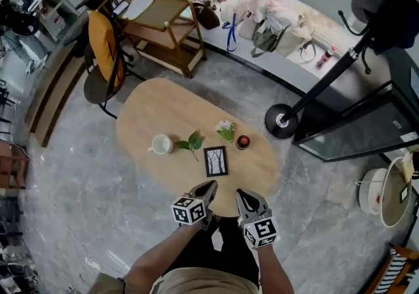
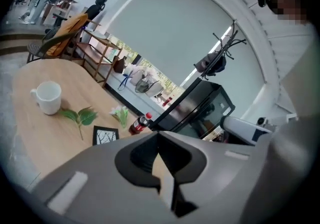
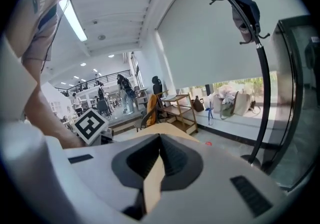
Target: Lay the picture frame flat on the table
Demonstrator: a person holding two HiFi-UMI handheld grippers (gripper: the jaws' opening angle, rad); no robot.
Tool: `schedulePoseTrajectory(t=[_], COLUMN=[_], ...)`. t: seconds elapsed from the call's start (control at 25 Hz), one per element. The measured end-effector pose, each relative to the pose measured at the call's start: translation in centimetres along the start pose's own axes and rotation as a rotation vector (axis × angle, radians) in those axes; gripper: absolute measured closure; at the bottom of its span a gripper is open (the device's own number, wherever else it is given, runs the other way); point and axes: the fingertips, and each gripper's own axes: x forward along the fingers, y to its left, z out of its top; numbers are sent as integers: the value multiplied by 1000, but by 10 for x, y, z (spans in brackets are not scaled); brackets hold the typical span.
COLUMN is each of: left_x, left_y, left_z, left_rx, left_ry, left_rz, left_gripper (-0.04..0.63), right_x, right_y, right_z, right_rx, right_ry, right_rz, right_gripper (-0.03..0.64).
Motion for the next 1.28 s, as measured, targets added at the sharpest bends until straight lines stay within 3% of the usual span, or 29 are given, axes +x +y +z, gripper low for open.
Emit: schedulePoseTrajectory(t=[0.24, 0.6, 0.88, 1.04, 1.28], left_x=[-65, -107, -133, -141, -158], left_y=[-63, -120, -169, -208, -238], left_z=[32, 78, 140, 167, 204], left_rx=[68, 159, 349, 392, 533], left_ry=[-31, -81, -153, -202, -292], left_rz=[-69, -133, -161, -237, -214], left_gripper=[589, 589, 589, 589, 589], right_x=[-41, -71, -81, -94, -115], right_y=[16, 33, 52, 57, 60], right_z=[56, 113, 167, 195, 230], right_rx=[-83, -129, -184, -186, -182], right_ry=[-10, -40, -96, -132, -193], right_rz=[-21, -14, 17, 27, 17], right_gripper=[612, 613, 613, 612, 613])
